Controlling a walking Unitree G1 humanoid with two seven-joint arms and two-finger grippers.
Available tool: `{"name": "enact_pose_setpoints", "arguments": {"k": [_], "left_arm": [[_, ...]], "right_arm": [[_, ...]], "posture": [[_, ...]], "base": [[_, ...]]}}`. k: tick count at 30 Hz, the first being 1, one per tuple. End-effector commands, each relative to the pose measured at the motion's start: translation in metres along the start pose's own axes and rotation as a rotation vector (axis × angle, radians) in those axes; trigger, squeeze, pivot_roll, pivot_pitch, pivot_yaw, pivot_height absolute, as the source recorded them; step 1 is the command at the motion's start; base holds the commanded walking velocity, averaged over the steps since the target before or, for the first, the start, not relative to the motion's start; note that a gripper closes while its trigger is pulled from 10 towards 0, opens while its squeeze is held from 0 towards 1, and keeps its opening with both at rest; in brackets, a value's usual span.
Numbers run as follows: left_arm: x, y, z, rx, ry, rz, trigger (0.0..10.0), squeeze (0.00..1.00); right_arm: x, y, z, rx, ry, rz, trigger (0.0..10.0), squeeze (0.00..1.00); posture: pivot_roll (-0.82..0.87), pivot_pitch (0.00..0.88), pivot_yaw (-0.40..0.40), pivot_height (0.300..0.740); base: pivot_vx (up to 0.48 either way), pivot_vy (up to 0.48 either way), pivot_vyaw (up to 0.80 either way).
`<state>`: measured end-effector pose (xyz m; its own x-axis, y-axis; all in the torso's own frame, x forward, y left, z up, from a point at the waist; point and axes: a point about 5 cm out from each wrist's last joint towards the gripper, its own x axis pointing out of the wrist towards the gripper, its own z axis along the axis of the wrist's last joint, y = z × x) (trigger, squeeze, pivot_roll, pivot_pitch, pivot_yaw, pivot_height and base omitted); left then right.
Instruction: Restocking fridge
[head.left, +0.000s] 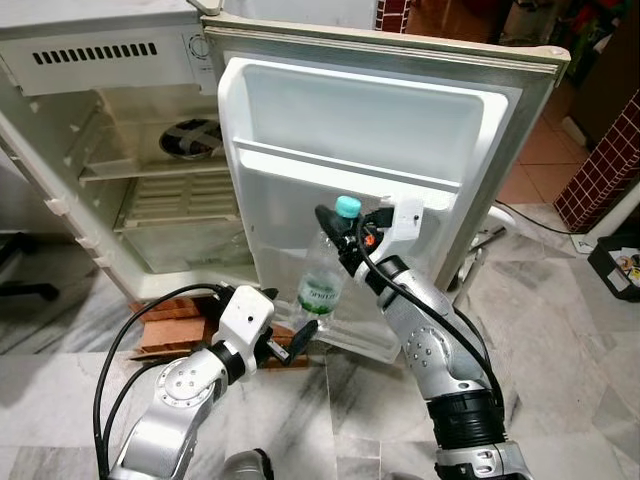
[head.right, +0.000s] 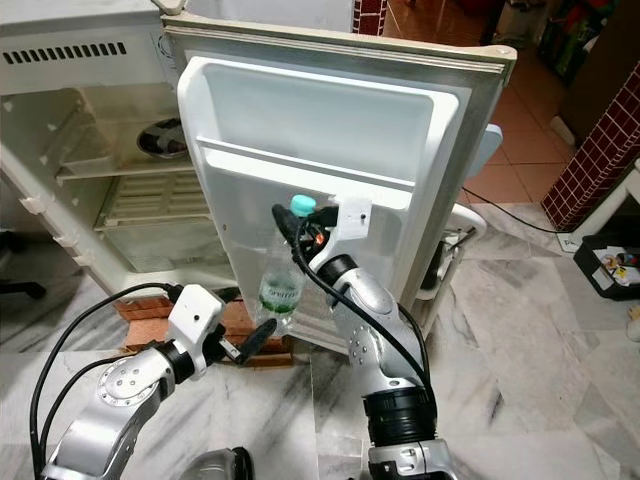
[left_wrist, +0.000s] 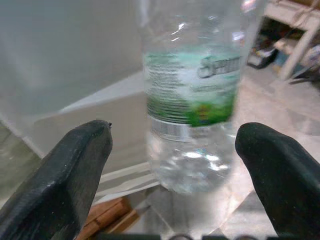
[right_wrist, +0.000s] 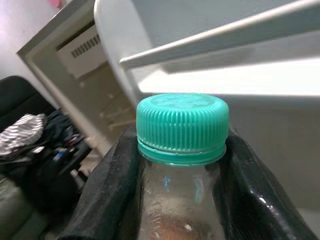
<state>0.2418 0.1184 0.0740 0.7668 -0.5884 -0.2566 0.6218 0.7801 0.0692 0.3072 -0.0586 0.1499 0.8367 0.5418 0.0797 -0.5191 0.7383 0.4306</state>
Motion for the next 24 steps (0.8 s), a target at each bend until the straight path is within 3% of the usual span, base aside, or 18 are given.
{"name": "enact_pose_setpoints", "arguments": {"k": [1, 5, 17, 24], "left_arm": [[-0.001, 0.007, -0.004, 0.032, 0.023, 0.055, 10.0, 0.00], [-0.006, 0.020, -0.010, 0.063, 0.046, 0.117, 10.0, 0.00], [-0.021, 0.036, -0.021, 0.098, 0.082, 0.186, 10.0, 0.00], [-0.022, 0.040, -0.020, 0.101, 0.067, 0.205, 10.0, 0.00]], "right_arm": [[0.000, 0.009, 0.007, 0.007, -0.010, 0.055, 10.0, 0.00], [-0.008, 0.009, 0.003, 0.008, 0.051, 0.111, 10.0, 0.00], [-0.025, 0.008, 0.000, -0.040, 0.135, 0.237, 10.0, 0.00], [-0.027, 0.005, -0.005, -0.094, 0.150, 0.223, 10.0, 0.00]], "posture": [[-0.01, 0.083, 0.011, 0.740], [-0.02, 0.082, 0.009, 0.740], [-0.01, 0.085, 0.010, 0.740], [-0.01, 0.086, 0.011, 0.740]], "base": [[0.000, 0.000, 0.00], [0.000, 0.000, 0.00], [0.000, 0.000, 0.00], [0.000, 0.000, 0.00]]}}
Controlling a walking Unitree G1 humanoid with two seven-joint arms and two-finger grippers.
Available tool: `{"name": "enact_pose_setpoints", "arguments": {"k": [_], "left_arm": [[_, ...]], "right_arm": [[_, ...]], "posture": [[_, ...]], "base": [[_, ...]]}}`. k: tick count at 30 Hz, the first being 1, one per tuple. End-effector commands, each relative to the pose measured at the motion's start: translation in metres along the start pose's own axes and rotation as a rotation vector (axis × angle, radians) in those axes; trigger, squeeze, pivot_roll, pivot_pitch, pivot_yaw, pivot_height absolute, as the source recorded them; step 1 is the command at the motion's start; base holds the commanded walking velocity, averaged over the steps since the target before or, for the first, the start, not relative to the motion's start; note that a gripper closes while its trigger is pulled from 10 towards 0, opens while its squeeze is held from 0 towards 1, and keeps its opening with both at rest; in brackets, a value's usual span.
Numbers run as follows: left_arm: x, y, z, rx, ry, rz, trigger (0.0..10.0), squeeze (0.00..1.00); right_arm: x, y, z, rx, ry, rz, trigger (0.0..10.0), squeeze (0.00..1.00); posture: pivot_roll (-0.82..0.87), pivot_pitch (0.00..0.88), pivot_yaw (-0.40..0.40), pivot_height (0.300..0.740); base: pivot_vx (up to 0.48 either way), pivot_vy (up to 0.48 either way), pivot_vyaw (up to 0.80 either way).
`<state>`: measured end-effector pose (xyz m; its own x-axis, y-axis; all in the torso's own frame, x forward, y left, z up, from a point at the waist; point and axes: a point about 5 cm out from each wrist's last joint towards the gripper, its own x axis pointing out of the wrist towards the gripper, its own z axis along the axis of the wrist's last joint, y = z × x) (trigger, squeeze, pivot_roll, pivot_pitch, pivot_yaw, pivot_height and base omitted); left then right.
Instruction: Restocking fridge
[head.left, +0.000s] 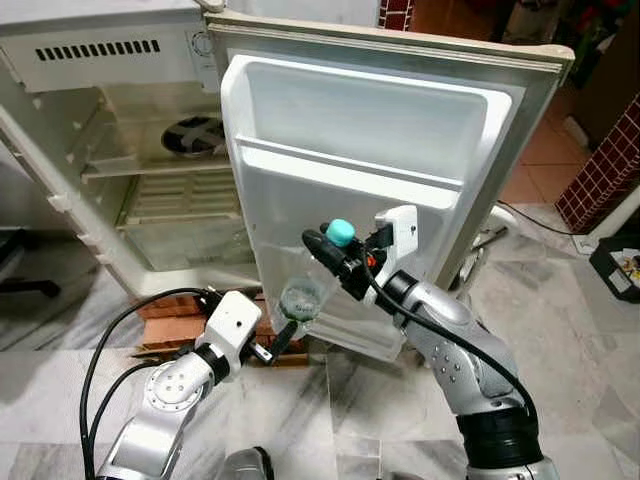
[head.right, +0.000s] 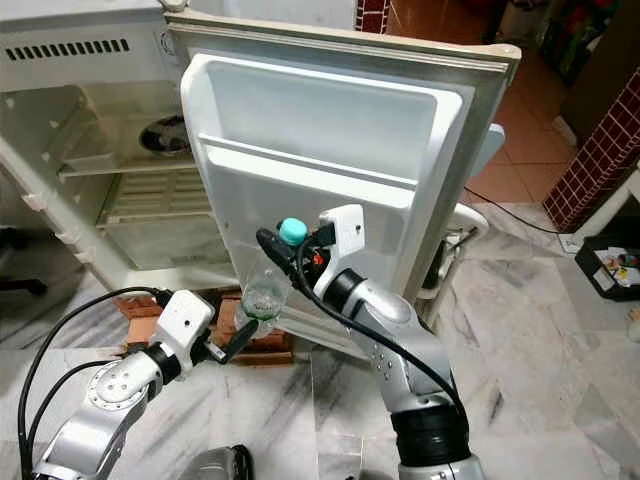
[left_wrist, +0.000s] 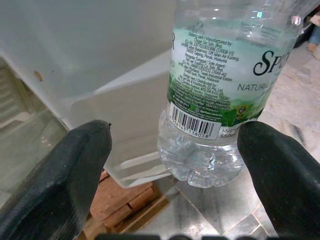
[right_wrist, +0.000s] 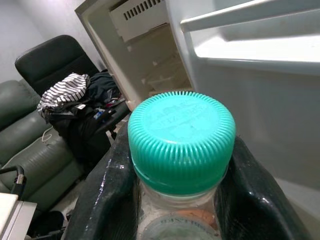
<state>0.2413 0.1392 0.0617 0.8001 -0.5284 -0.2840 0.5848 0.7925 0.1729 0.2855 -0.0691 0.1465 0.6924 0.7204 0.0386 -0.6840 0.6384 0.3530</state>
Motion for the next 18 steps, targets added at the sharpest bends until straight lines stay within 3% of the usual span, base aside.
{"name": "enact_pose_setpoints", "arguments": {"k": [1, 7, 12, 14, 15, 18], "left_arm": [[-0.011, 0.024, -0.005, 0.011, 0.027, 0.145, 10.0, 0.00], [-0.013, 0.023, -0.003, -0.004, -0.004, 0.165, 10.0, 0.00], [-0.026, 0.022, -0.001, -0.138, -0.049, 0.240, 10.0, 0.00], [-0.026, 0.022, -0.001, -0.138, -0.049, 0.240, 10.0, 0.00], [-0.039, 0.022, -0.008, -0.222, -0.047, 0.300, 10.0, 0.00], [-0.059, 0.021, -0.016, -0.279, -0.043, 0.394, 10.0, 0.00]], "right_arm": [[-0.003, 0.003, -0.004, -0.043, 0.031, 0.031, 10.0, 0.00], [-0.009, -0.006, -0.009, -0.135, 0.049, -0.023, 10.0, 0.00], [-0.013, -0.022, -0.004, -0.224, -0.009, -0.188, 10.0, 0.00], [-0.013, -0.022, -0.004, -0.224, -0.009, -0.188, 10.0, 0.00], [-0.017, -0.027, -0.002, -0.241, -0.040, -0.257, 10.0, 0.00], [-0.024, -0.035, -0.003, -0.265, -0.072, -0.345, 10.0, 0.00]], "posture": [[-0.01, 0.084, 0.011, 0.740], [-0.01, 0.085, 0.012, 0.740], [-0.01, 0.089, 0.017, 0.740], [-0.01, 0.089, 0.017, 0.740], [-0.01, 0.089, 0.017, 0.740], [0.01, 0.091, 0.016, 0.740]], "base": [[0.000, 0.000, 0.00], [0.000, 0.000, 0.00], [0.000, 0.000, 0.00], [0.000, 0.000, 0.00], [0.000, 0.000, 0.00], [0.000, 0.000, 0.00]]}}
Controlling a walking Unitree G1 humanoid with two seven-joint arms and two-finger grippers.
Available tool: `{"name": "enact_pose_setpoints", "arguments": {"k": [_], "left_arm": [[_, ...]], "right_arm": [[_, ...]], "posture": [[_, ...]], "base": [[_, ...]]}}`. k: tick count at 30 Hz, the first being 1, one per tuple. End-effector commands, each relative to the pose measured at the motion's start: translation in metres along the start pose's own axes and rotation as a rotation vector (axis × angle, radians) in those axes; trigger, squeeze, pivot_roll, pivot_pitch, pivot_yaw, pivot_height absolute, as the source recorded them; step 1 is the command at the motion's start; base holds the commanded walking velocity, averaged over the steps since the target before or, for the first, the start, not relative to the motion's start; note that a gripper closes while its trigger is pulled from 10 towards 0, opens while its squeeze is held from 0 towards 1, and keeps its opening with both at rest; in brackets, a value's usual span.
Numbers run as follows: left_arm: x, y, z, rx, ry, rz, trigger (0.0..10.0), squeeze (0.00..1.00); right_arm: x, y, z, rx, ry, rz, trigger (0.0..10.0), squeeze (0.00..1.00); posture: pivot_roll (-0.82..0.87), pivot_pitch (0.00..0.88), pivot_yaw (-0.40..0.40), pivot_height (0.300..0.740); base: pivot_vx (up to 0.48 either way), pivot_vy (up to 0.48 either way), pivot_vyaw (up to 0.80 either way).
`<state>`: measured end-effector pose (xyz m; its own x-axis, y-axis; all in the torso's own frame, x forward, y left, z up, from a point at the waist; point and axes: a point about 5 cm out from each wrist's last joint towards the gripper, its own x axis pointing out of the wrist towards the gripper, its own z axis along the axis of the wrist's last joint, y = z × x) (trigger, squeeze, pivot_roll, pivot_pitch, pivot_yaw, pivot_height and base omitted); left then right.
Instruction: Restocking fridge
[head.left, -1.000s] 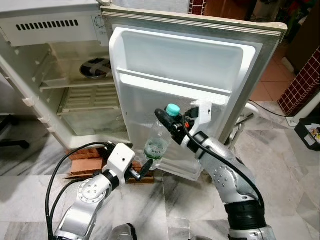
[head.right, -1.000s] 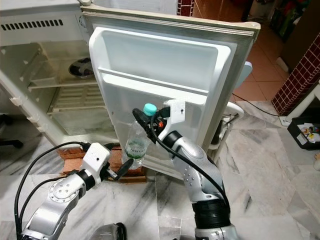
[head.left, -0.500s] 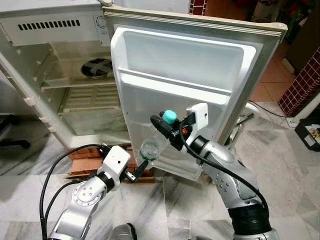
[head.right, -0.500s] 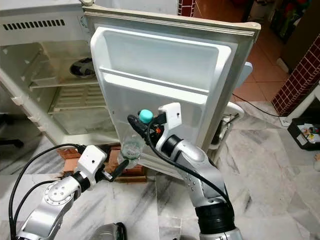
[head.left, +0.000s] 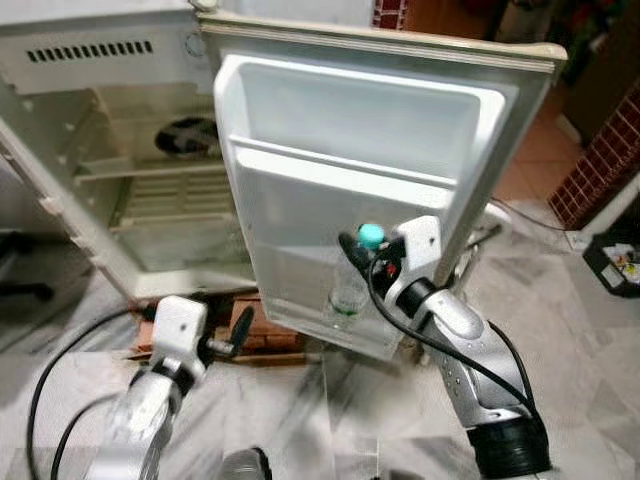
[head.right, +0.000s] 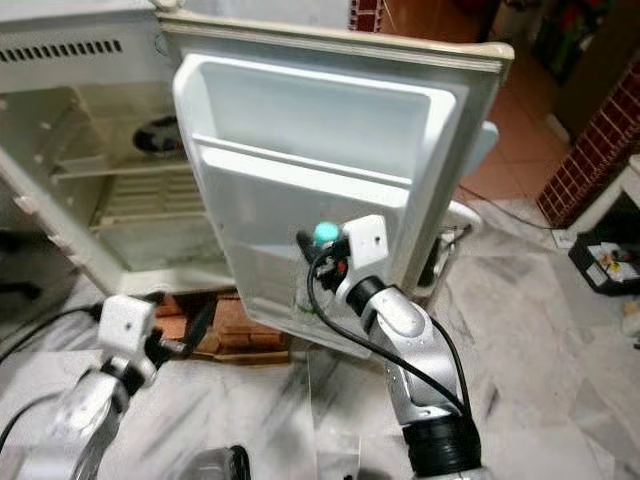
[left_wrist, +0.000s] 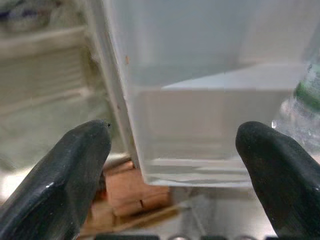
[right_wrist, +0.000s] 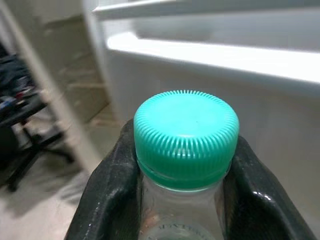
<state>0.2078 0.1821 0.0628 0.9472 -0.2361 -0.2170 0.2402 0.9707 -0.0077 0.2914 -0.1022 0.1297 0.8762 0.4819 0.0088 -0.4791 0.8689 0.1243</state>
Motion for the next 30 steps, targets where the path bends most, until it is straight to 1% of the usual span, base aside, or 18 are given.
{"name": "enact_pose_setpoints", "arguments": {"k": [1, 2, 3, 6, 9, 12, 14, 16, 18, 20, 27, 30], "left_arm": [[-0.009, 0.009, 0.002, -0.009, -0.013, 0.073, 10.0, 0.00], [-0.013, 0.009, 0.002, -0.020, -0.018, 0.102, 10.0, 0.00], [-0.013, 0.009, 0.002, -0.024, -0.019, 0.112, 10.0, 0.00], [-0.013, 0.007, 0.004, -0.030, -0.028, 0.124, 10.0, 0.00], [-0.015, 0.006, 0.006, -0.015, -0.043, 0.145, 10.0, 0.00], [-0.019, 0.011, 0.009, -0.010, -0.053, 0.191, 10.0, 0.00], [-0.022, 0.019, 0.009, -0.008, -0.059, 0.242, 10.0, 0.00], [-0.023, 0.021, 0.009, -0.015, -0.059, 0.257, 10.0, 0.00], [-0.023, 0.023, 0.009, -0.018, -0.060, 0.259, 10.0, 0.00], [-0.021, 0.025, 0.010, 0.005, -0.062, 0.253, 10.0, 0.00], [-0.012, 0.029, 0.016, 0.018, -0.082, 0.258, 10.0, 0.00], [-0.011, 0.026, 0.015, 0.009, -0.084, 0.252, 10.0, 0.00]], "right_arm": [[-0.004, -0.008, 0.000, -0.037, -0.030, -0.072, 10.0, 0.00], [-0.008, -0.013, -0.003, -0.062, -0.036, -0.124, 10.0, 0.00], [-0.009, -0.015, -0.004, -0.068, -0.035, -0.151, 10.0, 0.00], [-0.011, -0.019, -0.006, -0.080, -0.037, -0.195, 10.0, 0.00], [-0.014, -0.024, -0.008, -0.097, -0.043, -0.246, 10.0, 0.00], [-0.019, -0.030, -0.013, -0.116, -0.036, -0.303, 10.0, 0.00], [-0.025, -0.034, -0.019, -0.130, -0.027, -0.343, 10.0, 0.00], [-0.027, -0.034, -0.021, -0.141, -0.028, -0.351, 10.0, 0.00], [-0.028, -0.032, -0.024, -0.112, -0.026, -0.350, 10.0, 0.00], [-0.028, -0.031, -0.026, -0.108, -0.026, -0.355, 10.0, 0.00], [-0.025, -0.030, -0.026, -0.097, -0.041, -0.350, 10.0, 0.00], [-0.024, -0.029, -0.026, -0.104, -0.042, -0.329, 10.0, 0.00]], "posture": [[0.01, 0.092, 0.016, 0.740], [0.01, 0.092, 0.014, 0.740], [0.01, 0.094, 0.012, 0.740], [0.02, 0.103, 0.011, 0.740], [0.02, 0.108, 0.011, 0.740], [0.03, 0.115, 0.013, 0.740], [0.03, 0.115, 0.016, 0.740], [0.03, 0.113, 0.019, 0.740], [0.02, 0.111, 0.025, 0.740], [0.02, 0.112, 0.028, 0.740], [0.01, 0.109, 0.031, 0.740], [0.01, 0.104, 0.030, 0.724]], "base": [[0.000, 0.000, 0.00], [0.000, 0.000, 0.00], [0.000, 0.000, 0.00], [0.000, 0.000, 0.00], [0.000, 0.000, 0.00], [0.000, 0.000, 0.00], [0.000, 0.000, 0.00], [0.000, 0.000, 0.00], [0.000, 0.000, 0.00], [0.000, 0.000, 0.00], [0.000, 0.000, 0.00], [0.000, 0.000, 0.00]]}}
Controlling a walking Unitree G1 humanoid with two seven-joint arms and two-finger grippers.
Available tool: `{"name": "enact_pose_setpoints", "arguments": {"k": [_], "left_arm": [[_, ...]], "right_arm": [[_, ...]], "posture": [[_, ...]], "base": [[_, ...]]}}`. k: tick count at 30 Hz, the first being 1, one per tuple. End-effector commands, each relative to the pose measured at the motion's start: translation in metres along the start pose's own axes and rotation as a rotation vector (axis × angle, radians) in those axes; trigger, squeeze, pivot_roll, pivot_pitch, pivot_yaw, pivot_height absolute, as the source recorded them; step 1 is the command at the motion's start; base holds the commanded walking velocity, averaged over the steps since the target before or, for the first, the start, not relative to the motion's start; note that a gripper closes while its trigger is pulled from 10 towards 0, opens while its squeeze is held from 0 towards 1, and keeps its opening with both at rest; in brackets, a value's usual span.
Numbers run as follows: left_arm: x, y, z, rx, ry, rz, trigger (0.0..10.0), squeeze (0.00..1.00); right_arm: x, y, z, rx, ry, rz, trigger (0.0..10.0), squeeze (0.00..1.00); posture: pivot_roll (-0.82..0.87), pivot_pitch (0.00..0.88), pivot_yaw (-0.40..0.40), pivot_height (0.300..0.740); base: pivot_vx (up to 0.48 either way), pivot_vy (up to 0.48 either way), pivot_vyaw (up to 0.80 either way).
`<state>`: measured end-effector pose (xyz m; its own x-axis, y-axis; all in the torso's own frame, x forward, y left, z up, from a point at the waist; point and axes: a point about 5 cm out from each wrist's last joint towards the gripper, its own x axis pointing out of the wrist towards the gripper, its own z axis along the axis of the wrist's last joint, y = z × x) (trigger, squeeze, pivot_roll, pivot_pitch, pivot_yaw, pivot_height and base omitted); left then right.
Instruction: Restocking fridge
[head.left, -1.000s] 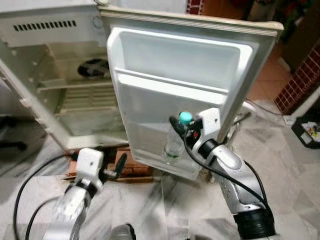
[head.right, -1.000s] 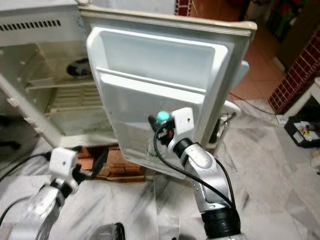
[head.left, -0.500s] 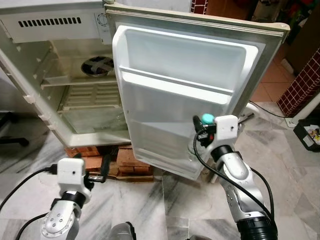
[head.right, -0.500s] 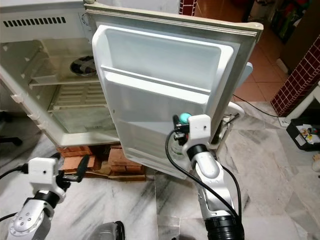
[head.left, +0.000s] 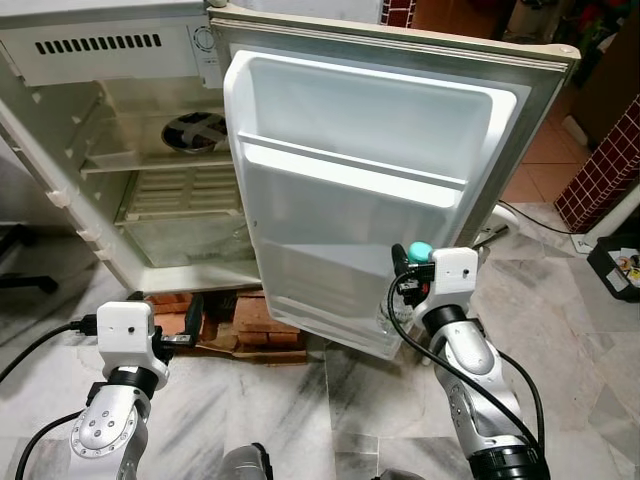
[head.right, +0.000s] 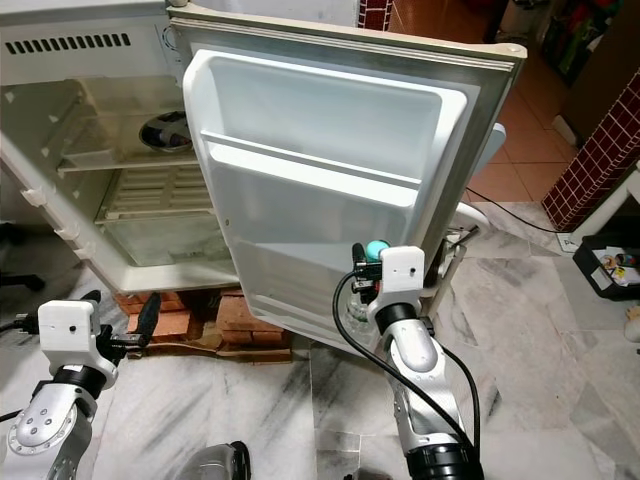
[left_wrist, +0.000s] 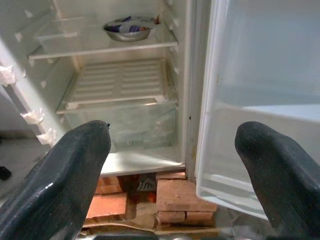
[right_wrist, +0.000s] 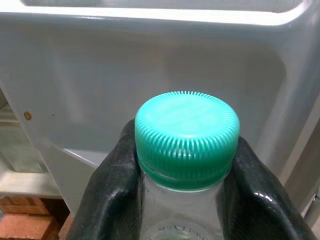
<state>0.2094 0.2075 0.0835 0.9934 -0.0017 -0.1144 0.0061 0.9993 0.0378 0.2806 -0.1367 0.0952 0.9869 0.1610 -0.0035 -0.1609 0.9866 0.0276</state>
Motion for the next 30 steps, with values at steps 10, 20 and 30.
{"name": "enact_pose_setpoints", "arguments": {"k": [10, 20, 30], "left_arm": [[0.0013, -0.0045, -0.0065, -0.003, 0.017, -0.002, 10.0, 0.00], [0.0035, -0.0055, -0.0061, 0.003, 0.013, -0.006, 10.0, 0.00], [0.0052, -0.0053, -0.0072, 0.013, 0.015, 0.014, 10.0, 0.00]], "right_arm": [[0.0051, 0.0071, 0.0035, 0.011, -0.032, 0.064, 10.0, 0.00], [0.0059, 0.0092, 0.0038, 0.019, -0.039, 0.082, 10.0, 0.00], [0.0091, 0.0108, 0.0028, 0.010, -0.032, 0.101, 10.0, 0.00]], "posture": [[0.01, 0.096, 0.027, 0.666], [0.01, 0.094, 0.028, 0.612], [0.01, 0.101, 0.026, 0.612]], "base": [[0.000, 0.000, 0.00], [0.000, 0.000, 0.00], [0.000, 0.000, 0.00]]}}
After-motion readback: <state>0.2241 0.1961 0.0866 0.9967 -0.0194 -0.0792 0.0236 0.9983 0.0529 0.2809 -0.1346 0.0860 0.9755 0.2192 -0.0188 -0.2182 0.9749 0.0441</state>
